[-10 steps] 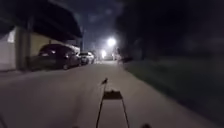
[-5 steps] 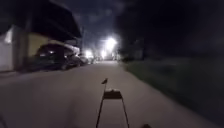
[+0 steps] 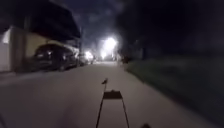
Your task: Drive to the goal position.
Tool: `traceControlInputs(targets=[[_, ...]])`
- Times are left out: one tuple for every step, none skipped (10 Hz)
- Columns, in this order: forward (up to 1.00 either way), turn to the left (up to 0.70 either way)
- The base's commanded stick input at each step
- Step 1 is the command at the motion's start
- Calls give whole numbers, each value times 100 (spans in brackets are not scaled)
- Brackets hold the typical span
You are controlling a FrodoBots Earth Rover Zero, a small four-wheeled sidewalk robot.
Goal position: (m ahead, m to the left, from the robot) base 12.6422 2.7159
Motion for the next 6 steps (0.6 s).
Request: traceControlInputs(targets=[[50,0],[50,0],[50,0],[50,0],[50,0],[50,0]])
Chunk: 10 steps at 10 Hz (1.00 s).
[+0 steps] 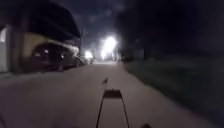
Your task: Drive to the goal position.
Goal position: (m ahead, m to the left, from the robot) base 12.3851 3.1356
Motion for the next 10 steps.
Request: traceControlInputs(targets=[[50,0],[50,0],[50,0],[50,0],[50,0],[50,0],[50,0],[50,0],[50,0],[50,0]])
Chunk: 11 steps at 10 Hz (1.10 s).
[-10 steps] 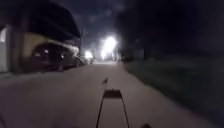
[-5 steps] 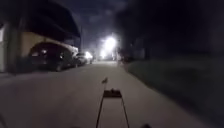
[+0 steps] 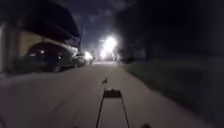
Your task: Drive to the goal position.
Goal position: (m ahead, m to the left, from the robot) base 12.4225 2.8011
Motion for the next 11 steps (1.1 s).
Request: traceControlInputs(targets=[[50,0],[50,0],[50,0],[50,0],[50,0],[50,0],[50,0],[50,0],[50,0],[50,0],[50,0]])
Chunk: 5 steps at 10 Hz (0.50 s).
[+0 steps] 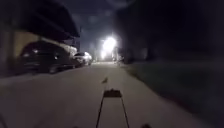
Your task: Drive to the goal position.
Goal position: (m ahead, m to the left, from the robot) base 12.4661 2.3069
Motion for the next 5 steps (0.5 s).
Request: traceControlInputs(targets=[[50,0],[50,0],[50,0],[50,0],[50,0]])
